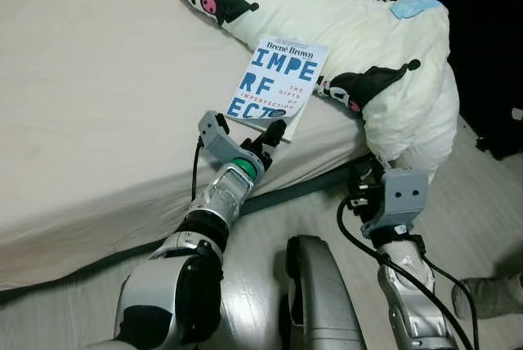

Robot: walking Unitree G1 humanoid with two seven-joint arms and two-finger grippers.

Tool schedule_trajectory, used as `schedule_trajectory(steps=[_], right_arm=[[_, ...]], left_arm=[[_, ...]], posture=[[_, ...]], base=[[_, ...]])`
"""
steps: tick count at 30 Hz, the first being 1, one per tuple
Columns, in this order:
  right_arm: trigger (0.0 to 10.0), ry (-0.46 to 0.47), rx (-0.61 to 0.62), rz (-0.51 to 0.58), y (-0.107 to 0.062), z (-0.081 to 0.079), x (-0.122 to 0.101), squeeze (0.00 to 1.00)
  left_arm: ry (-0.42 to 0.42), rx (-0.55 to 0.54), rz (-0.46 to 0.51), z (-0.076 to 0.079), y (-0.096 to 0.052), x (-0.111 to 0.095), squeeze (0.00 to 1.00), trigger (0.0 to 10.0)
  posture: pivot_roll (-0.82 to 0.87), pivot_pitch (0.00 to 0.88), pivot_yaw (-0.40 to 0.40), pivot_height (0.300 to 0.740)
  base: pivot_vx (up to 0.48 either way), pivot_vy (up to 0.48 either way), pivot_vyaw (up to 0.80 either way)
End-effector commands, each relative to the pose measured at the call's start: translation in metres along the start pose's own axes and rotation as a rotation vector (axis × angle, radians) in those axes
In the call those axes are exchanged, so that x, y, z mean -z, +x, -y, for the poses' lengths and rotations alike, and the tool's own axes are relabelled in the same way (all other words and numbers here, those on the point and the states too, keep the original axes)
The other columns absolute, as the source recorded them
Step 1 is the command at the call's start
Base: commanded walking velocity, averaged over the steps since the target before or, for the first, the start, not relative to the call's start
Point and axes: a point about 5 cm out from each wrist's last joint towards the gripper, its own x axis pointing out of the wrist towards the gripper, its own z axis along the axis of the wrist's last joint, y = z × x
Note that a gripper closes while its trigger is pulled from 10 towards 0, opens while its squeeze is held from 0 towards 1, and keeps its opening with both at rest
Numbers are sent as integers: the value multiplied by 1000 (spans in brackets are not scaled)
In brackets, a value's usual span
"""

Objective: Clean up the room

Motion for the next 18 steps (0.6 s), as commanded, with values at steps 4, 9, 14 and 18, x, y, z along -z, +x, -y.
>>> schedule_trajectory(steps=[4, 9, 14, 18], right_arm=[[10000, 12, -4, -43, -11, -2, 3, 0], [10000, 14, -6, -55, -12, -3, 2, 0], [10000, 23, -10, -65, -15, -6, 1, 0], [10000, 29, -5, -73, -16, -6, 2, 0]], left_arm=[[-153, 8, -30, 14, 4, 21, 1000, 10000], [-158, 8, -19, 16, 4, 20, 1000, 10000], [-140, -34, 15, 6, 3, 8, 0, 10000], [-130, -67, 35, -12, -2, -3, 0, 10000]], posture=[[-338, 408, -9, 472], [-338, 408, -9, 472], [-333, 416, -4, 472], [-333, 416, -4, 472]], base=[[0, 0, 0], [0, 0, 0], [0, 0, 0], [0, 0, 0]])
